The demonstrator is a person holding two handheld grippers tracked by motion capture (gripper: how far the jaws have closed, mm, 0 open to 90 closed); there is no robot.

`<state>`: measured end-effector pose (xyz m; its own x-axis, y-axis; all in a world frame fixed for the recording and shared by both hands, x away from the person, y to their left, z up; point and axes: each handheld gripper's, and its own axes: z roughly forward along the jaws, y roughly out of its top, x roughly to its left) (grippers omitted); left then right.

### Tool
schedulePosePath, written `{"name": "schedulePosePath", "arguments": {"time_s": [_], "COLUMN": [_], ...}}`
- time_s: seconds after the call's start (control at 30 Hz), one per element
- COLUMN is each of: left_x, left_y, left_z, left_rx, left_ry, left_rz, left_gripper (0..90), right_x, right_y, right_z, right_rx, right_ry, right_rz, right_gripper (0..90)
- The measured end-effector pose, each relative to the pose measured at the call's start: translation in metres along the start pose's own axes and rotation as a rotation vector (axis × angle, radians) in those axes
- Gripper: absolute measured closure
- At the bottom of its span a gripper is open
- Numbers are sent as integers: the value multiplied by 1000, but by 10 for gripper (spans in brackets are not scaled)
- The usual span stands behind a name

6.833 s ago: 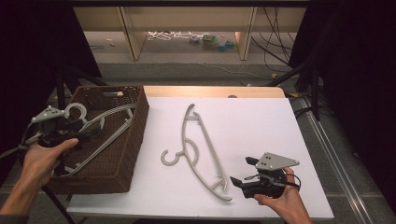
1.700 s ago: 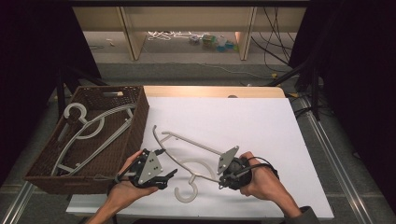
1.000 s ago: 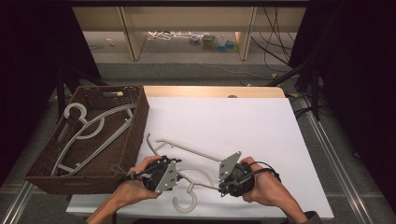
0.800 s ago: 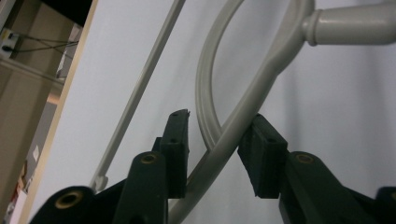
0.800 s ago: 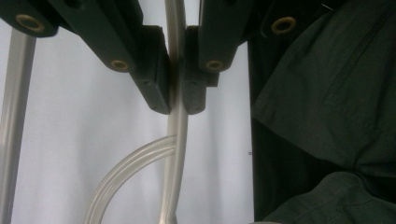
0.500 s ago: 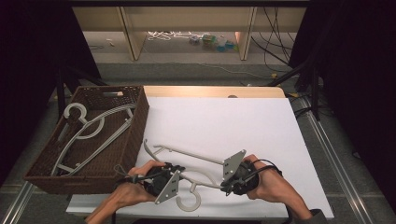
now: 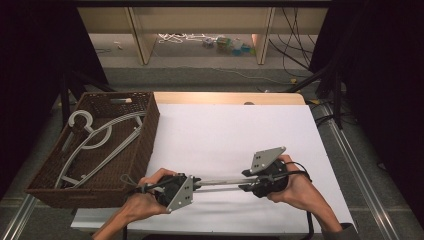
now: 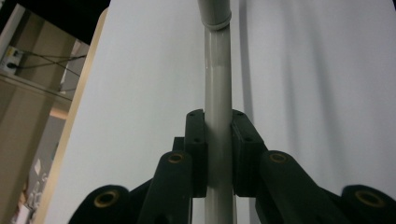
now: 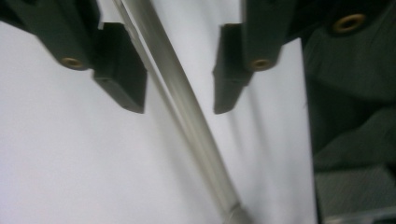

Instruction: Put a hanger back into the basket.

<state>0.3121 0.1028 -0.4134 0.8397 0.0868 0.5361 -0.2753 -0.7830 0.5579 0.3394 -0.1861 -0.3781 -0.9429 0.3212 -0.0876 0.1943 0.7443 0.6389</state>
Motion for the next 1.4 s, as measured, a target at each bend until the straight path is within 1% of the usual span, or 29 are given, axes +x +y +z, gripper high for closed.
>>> {"name": "schedulePosePath", "arguments": {"time_s": [0.07,0.1,0.13,0.17,0.2,0.23,0.27,0.37,0.43,0.47,0.5,0.53,0.57,0.6,0.63,0.67,0.73,0.83,0.87,0.93,1.0,1.07,1.1,1.17,1.2,1.23,1.27,1.37,1.4], "left_x": [5,4,5,7,7,10,12,18,24,25,28,30,33,35,38,39,43,49,50,53,57,61,64,69,70,72,73,78,78], "left_y": [-1,-3,-5,-7,-8,-10,-10,-15,-18,-19,-20,-22,-24,-24,-26,-27,-29,-32,-32,-34,-35,-36,-36,-37,-37,-37,-36,-36,-36], "left_z": [1,0,0,-1,-1,-2,-3,-6,-9,-10,-11,-13,-14,-16,-18,-19,-22,-28,-29,-34,-40,-48,-52,-61,-63,-68,-72,-82,-84], "left_rx": [-20,-21,-27,-4,-9,0,5,-3,-22,-27,-36,-42,-57,-54,-65,-71,-100,-150,-161,-181,-206,-236,-246,-268,-271,-273,-273,-287,-292], "left_ry": [-2,10,18,19,25,29,33,33,41,41,42,42,56,57,62,63,66,62,57,52,50,36,34,34,33,37,39,44,42], "left_rz": [-30,-106,-137,-191,-217,-241,-259,-343,-402,-420,-444,-474,-512,-528,-549,-560,-617,-696,-717,-749,-796,-837,-856,-885,-886,-902,-906,-916,-923], "left_gripper": [795,794,794,794,794,794,794,794,794,794,794,794,794,794,794,794,794,794,794,794,794,794,794,794,794,794,794,794,794], "right_x": [-1,-1,-2,-2,-3,-4,-5,-3,1,4,6,9,11,14,14,17,19,23,22,23,24,26,26,28,27,27,29,30,31], "right_y": [2,3,3,3,1,1,-1,-4,-7,-9,-10,-12,-14,-17,-19,-21,-26,-32,-35,-39,-41,-43,-44,-45,-46,-46,-48,-50,-51], "right_z": [-6,-8,-10,-10,-11,-11,-12,-16,-18,-19,-20,-20,-21,-19,-19,-18,-17,-13,-10,-9,-8,-8,-8,-6,-6,-6,-6,-4,-4], "right_rx": [-68,-88,-108,-124,-147,-164,-182,-266,-312,-339,-354,-373,-389,-406,-416,-418,-437,-425,-441,-423,-430,-436,-442,-456,-465,-469,-450,-466,-459], "right_ry": [-57,-72,-86,-109,-152,-176,-205,-253,-296,-320,-326,-326,-332,-336,-338,-331,-352,-337,-342,-321,-334,-322,-335,-313,-341,-335,-330,-342,-336], "right_rz": [48,66,73,74,91,101,131,170,176,185,188,206,213,227,229,246,245,280,270,295,290,302,296,308,292,299,314,300,306], "right_gripper": [422,399,363,340,313,298,264,247,233,231,232,229,223,216,216,215,208,198,199,199,199,197,195,189,179,179,180,180,178]}}
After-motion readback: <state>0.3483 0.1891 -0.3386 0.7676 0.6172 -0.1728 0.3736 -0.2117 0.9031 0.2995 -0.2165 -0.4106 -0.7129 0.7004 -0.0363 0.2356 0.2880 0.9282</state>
